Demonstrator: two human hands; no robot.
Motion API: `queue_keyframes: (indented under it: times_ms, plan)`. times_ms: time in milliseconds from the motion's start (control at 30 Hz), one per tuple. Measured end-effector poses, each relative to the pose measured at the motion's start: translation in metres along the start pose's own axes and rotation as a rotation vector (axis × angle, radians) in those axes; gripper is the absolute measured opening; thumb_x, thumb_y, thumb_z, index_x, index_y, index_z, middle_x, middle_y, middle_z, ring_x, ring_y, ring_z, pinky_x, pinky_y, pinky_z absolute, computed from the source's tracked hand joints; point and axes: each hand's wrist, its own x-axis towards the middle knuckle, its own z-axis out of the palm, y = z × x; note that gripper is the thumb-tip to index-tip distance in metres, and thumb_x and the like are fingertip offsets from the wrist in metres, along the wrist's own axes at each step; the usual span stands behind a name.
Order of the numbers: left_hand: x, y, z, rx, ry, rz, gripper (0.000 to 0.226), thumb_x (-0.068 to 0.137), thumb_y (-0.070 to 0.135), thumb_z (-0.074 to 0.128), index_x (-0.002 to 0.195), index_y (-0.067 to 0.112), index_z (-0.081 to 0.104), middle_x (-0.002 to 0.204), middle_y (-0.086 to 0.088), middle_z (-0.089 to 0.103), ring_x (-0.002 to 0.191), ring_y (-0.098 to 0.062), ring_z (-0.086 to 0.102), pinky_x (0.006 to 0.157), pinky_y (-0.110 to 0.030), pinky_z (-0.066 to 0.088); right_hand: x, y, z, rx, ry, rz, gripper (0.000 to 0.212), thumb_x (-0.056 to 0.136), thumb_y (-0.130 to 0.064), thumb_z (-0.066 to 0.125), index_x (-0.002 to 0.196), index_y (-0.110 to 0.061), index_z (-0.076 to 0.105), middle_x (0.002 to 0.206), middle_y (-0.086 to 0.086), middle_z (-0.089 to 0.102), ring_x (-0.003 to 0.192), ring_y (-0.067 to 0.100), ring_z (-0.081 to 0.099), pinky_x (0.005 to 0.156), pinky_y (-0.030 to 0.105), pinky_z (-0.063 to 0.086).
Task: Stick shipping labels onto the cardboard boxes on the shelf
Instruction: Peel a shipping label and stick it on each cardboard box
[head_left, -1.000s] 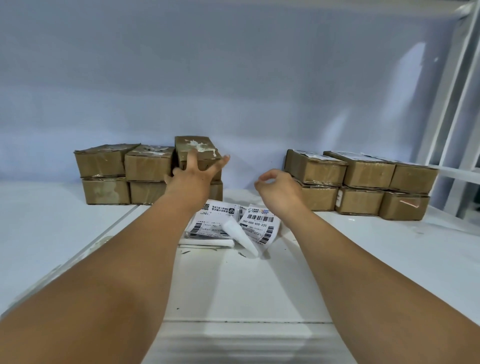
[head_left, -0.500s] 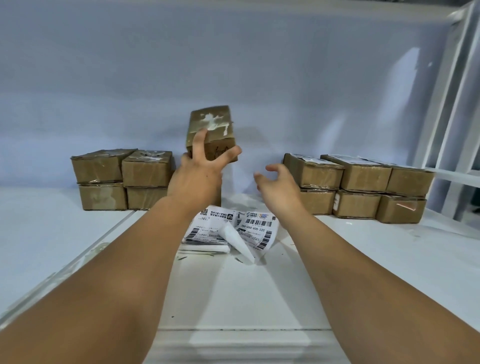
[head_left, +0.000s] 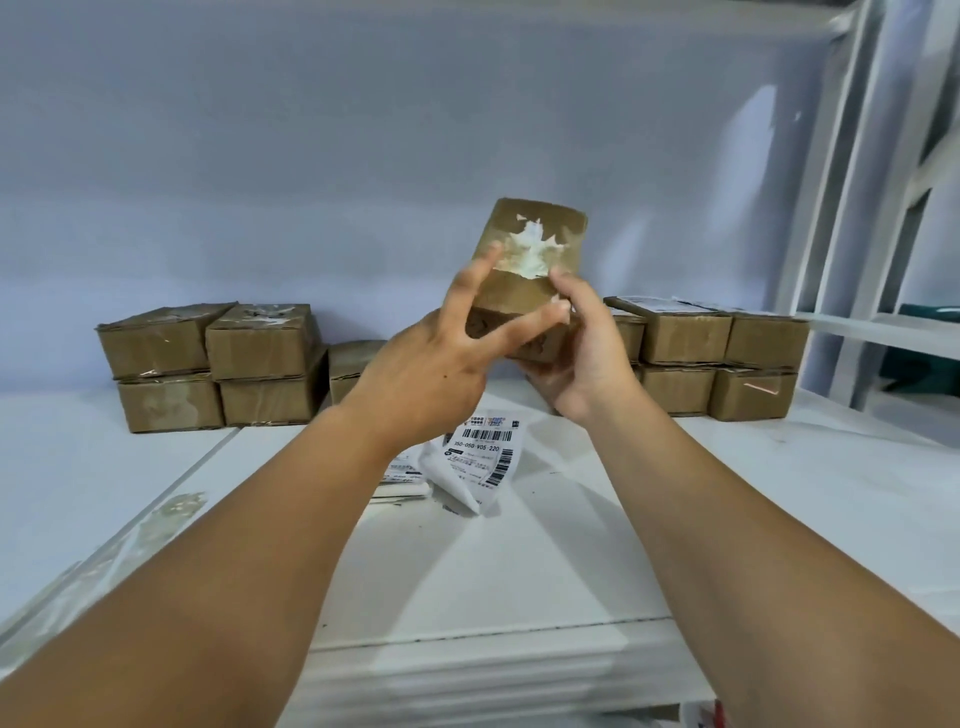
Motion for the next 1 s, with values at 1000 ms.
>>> queue_keyframes:
  times_ms: [1000]
  plan:
    - [0.0,0.005,0.021,-0.397,-0.177,-0.609,0.014,0.094,0.021,0.053,0.091,0.012,0.063,0.087,-0.002,0.048,0.083,-0.022,0.05,0.067,-0.028,0.031,-0.057,-0.051,-0.083,-0.807,-0.057,0.353,0.039,0.091,-0.036,0.056,0.129,-0.029,0.045,0.1,-0.003,0.067,0.083,0.013,0.066,0.067,0.023,0.052]
